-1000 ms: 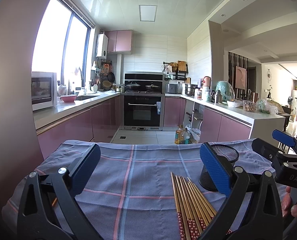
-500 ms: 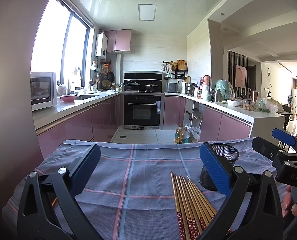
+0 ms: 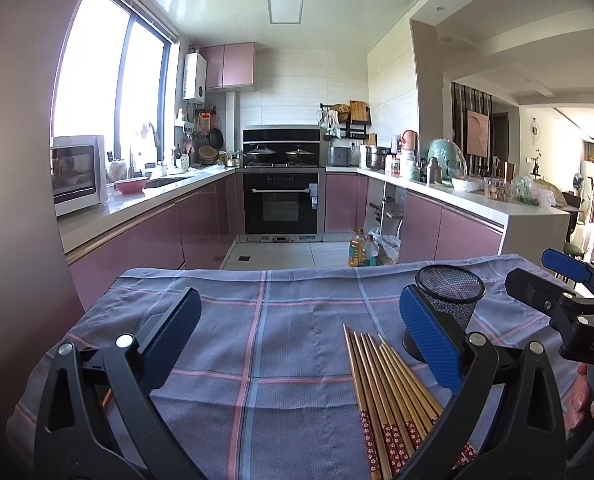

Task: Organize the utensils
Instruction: 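Lower the right gripper onto one chopstick and close on it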

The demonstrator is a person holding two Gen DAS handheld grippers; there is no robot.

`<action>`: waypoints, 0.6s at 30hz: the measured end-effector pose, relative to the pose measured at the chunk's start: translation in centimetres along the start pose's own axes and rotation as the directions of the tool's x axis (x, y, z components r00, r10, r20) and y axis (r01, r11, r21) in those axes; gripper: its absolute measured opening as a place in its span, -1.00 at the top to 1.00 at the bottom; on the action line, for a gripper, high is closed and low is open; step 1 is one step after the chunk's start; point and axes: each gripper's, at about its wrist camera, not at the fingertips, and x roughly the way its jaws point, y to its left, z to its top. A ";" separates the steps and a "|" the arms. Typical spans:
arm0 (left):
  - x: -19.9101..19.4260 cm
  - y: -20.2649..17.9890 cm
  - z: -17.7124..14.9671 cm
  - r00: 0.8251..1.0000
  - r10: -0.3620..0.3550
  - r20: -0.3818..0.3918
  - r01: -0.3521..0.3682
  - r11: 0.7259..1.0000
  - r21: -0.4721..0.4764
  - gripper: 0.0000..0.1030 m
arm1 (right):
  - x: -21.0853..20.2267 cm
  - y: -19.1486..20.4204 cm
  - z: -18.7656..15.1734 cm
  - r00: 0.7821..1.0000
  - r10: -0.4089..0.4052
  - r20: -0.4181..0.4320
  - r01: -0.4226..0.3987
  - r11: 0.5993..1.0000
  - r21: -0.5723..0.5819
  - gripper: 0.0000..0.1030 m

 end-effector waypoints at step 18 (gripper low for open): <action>9.8 -1.9 -6.2 0.892 -0.112 -0.437 0.171 0.980 0.097 -0.50 | 7.4 0.2 -6.5 0.884 0.078 -0.461 -0.091 0.996 -0.007 -0.20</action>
